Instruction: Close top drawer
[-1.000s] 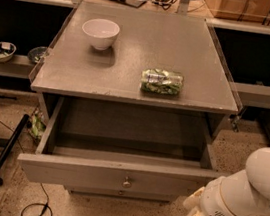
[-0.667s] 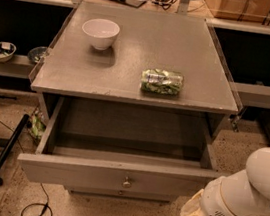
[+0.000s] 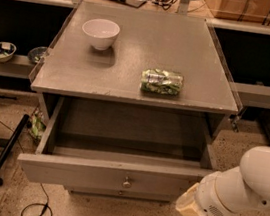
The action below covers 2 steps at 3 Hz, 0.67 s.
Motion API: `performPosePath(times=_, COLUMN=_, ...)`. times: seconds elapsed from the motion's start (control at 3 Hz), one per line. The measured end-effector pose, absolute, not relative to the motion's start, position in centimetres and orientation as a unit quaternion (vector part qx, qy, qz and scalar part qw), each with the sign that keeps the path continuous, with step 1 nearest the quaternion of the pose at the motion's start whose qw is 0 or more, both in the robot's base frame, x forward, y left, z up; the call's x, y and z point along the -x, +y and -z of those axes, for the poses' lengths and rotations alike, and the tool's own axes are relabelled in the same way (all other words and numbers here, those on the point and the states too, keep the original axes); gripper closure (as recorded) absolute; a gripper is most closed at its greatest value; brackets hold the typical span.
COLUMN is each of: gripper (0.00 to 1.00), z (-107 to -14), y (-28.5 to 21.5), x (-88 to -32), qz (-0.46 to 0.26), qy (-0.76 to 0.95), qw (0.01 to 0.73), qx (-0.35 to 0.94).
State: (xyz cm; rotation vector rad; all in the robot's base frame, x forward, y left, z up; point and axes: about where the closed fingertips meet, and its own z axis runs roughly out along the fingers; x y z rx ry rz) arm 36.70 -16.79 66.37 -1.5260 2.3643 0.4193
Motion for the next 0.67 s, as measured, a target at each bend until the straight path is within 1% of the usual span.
performPosePath(times=0.67, gripper=1.00, z=-65.6, y=-14.3, x=-39.9, qz=-0.154, qy=0.796, qw=0.182, qx=0.557)
